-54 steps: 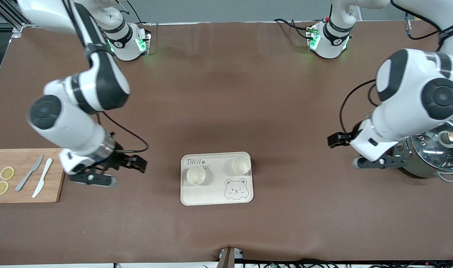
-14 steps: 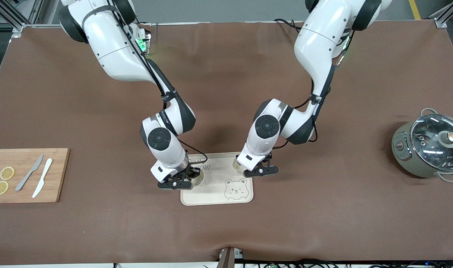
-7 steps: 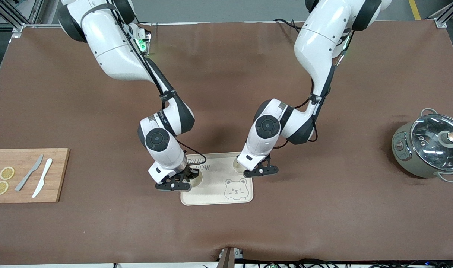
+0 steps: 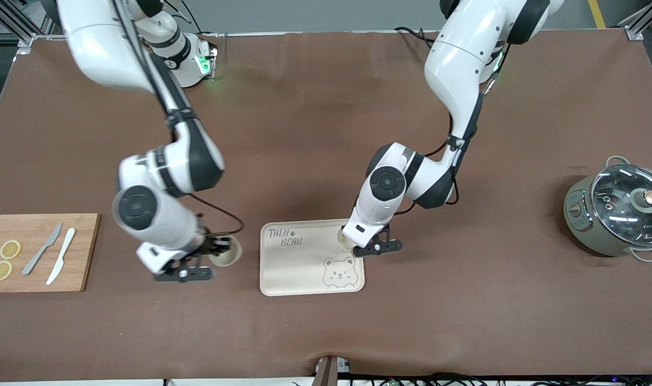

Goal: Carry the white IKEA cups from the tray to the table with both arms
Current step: 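Lift the cups and carry them away from the tray with both grippers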

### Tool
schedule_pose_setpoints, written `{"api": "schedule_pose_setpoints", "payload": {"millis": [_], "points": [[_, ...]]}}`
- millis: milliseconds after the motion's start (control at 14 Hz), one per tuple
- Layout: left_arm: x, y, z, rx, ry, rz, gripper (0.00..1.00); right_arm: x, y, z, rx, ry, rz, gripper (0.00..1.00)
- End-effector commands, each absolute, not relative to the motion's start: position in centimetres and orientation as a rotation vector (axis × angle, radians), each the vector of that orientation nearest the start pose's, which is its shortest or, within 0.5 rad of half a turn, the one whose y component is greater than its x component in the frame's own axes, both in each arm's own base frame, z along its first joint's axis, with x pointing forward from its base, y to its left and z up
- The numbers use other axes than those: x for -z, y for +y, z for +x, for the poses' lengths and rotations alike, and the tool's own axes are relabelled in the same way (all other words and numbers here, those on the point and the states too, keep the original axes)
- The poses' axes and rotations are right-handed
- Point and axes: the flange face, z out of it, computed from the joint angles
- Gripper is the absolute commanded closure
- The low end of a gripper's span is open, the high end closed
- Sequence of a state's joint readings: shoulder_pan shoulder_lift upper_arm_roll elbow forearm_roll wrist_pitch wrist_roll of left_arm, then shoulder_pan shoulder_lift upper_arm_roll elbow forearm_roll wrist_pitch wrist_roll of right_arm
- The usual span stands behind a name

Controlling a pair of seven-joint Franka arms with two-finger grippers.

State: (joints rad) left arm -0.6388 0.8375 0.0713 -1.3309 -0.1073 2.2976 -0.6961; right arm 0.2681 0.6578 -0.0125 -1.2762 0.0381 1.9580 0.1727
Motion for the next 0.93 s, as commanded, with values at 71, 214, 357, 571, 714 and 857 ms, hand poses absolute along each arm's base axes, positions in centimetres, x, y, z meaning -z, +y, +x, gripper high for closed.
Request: {"api": "schedule_pose_setpoints", "payload": {"millis": [71,214,357,571,714,857], "points": [[-28.0,-39.2,64.3,0.116,-0.309,-3.224,1.0,-36.5,10.6,72.9,0.014,-0.295,-3.072,1.0],[-29.4,-35.8,65.7,0.081,-0.253,-3.215,1.0,-36.0,7.1,73.5,0.03,-0.379,-3.064,1.0],[-31.5,-31.7,67.1,0.035,-0.222,-3.206,1.0,-35.3,5.0,73.9,0.056,-0.403,-3.065,1.0],[-32.4,-24.6,69.6,0.014,-0.172,-3.197,1.0,-33.1,2.0,74.5,0.078,-0.465,-3.054,1.0],[-32.1,-19.5,71.0,-0.008,-0.136,-3.197,1.0,-31.3,0.5,74.8,0.091,-0.52,-3.048,1.0],[-31.8,-14.6,71.9,-0.027,-0.118,-3.192,1.0,-29.8,-0.8,75.1,0.109,-0.55,-3.046,1.0]]}}
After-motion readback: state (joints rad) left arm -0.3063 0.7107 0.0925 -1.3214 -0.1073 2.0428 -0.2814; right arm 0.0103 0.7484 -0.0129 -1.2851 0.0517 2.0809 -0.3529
